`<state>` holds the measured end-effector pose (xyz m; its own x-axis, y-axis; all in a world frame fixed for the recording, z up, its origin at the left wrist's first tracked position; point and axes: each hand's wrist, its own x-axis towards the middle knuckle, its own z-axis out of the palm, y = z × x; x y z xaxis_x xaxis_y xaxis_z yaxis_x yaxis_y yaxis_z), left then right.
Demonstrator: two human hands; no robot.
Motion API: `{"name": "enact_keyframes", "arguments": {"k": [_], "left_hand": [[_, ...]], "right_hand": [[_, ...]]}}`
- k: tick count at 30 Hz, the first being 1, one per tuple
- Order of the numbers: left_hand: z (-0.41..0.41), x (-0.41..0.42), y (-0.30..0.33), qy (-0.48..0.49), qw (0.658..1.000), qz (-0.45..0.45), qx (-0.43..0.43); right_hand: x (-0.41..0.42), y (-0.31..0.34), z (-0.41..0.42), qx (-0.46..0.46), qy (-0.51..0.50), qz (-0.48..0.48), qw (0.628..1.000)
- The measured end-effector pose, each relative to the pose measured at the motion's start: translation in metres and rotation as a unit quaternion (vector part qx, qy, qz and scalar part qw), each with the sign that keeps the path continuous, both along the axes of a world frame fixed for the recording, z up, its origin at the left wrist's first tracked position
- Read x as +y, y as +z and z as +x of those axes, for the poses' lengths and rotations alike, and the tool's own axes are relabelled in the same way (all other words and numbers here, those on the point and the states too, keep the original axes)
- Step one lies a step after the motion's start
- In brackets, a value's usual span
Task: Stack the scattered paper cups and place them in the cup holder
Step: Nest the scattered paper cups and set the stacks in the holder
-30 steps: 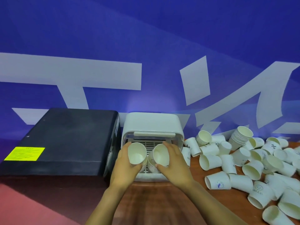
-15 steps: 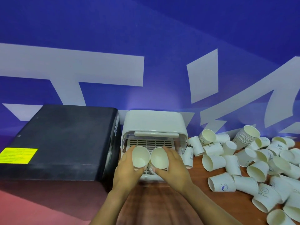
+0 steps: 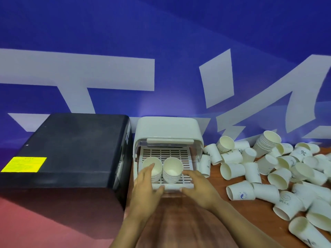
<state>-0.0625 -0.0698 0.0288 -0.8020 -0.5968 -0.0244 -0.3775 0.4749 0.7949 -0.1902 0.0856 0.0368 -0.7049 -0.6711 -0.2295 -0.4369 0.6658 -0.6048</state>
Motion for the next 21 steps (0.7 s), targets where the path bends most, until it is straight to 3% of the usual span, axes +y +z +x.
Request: {"name": "enact_keyframes", "arguments": {"k": [7, 21], "left_hand": [[0.003, 0.059, -0.019, -0.136, 0.984, 0.104, -0.054], [-0.076, 0.151, -0.006, -0.193, 0.975, 0.032, -0.107]], "right_hand": [[0.068, -0.005, 0.009, -0.040, -0.051, 0.005, 0.998], [0.187, -0.003, -0.062, -0.055, -0.095, 0.008, 0.994]]}}
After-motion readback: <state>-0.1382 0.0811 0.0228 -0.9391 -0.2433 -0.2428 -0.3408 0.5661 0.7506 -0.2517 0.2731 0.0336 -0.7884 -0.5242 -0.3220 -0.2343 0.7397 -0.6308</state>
